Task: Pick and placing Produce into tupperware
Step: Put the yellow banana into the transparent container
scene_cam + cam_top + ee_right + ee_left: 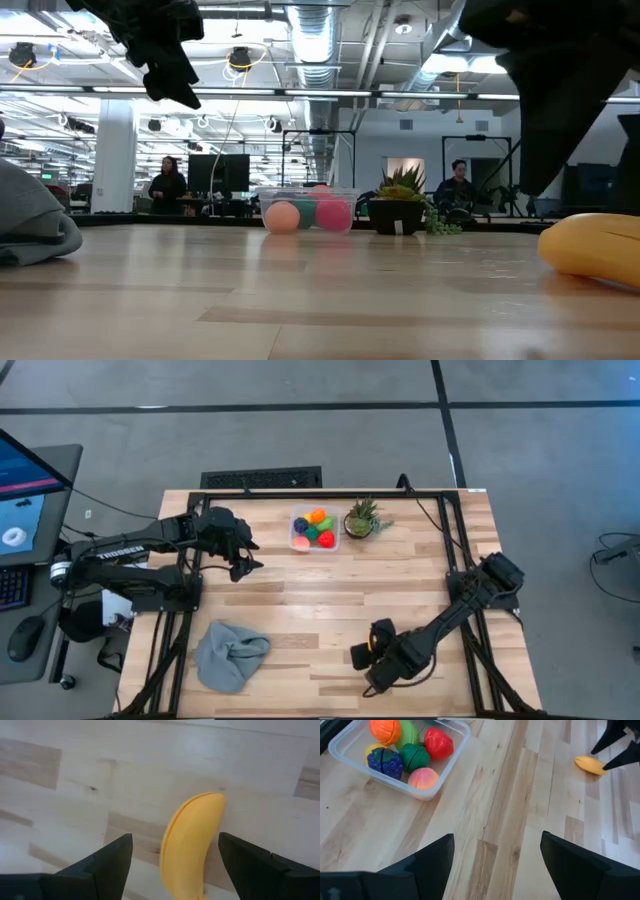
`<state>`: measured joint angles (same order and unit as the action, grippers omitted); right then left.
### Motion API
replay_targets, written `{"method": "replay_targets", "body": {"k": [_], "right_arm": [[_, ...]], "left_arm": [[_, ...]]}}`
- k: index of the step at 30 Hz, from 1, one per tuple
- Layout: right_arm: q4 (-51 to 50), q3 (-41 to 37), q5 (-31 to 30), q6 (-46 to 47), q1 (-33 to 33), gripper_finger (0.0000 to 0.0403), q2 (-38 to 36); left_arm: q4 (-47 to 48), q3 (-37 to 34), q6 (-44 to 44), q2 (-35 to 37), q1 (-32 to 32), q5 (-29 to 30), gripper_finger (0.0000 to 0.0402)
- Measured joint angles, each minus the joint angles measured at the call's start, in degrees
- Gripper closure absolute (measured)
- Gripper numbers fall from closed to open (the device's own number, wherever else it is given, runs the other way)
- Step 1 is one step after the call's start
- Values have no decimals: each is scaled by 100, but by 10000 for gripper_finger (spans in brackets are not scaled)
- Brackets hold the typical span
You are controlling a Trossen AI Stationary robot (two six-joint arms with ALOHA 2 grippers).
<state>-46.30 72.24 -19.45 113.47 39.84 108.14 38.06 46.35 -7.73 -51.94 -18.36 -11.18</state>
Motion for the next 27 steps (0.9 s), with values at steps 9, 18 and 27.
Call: {"method": "replay_targets", "body": {"k": [9,18,27], "right_arm": [[0,-32,365,-263,-173,86,-2],[2,-32,601,-281,-208,85,-2],[54,-32,663,-385,-250,85,-2]], "left_arm": [[73,0,36,0,36,11,117],[103,0,48,0,36,27,117],[103,0,83,0,36,35,117]]}}
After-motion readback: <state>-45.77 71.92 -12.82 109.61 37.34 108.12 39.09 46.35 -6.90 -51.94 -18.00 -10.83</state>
